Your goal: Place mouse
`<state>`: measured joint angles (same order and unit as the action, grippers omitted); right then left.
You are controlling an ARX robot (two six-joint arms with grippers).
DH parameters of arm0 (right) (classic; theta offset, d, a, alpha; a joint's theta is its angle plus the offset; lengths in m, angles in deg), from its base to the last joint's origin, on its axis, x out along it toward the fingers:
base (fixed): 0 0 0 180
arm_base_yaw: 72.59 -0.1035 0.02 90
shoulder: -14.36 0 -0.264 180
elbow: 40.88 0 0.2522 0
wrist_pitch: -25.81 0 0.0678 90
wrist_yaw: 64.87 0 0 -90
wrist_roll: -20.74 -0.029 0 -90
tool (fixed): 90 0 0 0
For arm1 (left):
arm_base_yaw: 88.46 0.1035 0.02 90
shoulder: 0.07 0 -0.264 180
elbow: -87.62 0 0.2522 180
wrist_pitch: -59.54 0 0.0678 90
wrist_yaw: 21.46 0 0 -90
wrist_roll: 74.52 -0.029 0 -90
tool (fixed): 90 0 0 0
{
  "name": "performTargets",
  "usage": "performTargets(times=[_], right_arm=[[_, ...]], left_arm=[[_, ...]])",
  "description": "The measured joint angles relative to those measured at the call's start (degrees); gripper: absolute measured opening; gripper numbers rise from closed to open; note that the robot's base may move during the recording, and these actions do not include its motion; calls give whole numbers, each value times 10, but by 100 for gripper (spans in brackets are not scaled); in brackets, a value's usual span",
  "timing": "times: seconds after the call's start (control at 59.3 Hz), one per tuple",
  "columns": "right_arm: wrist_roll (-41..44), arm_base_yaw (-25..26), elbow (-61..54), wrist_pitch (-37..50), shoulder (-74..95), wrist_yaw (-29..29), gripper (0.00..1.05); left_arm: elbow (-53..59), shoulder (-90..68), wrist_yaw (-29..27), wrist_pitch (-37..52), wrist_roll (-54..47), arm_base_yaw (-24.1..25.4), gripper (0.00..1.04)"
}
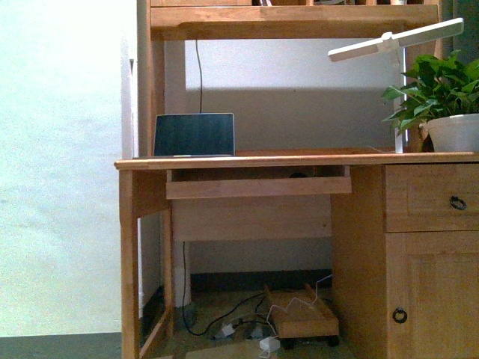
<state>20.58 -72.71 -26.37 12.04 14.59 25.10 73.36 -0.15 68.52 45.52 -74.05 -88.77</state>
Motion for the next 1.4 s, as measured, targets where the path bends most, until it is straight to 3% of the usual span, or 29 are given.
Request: performTargets(times=[1.399], right_arm=[[0,0,0,0,0,0,97]], left_arm=[[0,0,0,0,0,0,97]])
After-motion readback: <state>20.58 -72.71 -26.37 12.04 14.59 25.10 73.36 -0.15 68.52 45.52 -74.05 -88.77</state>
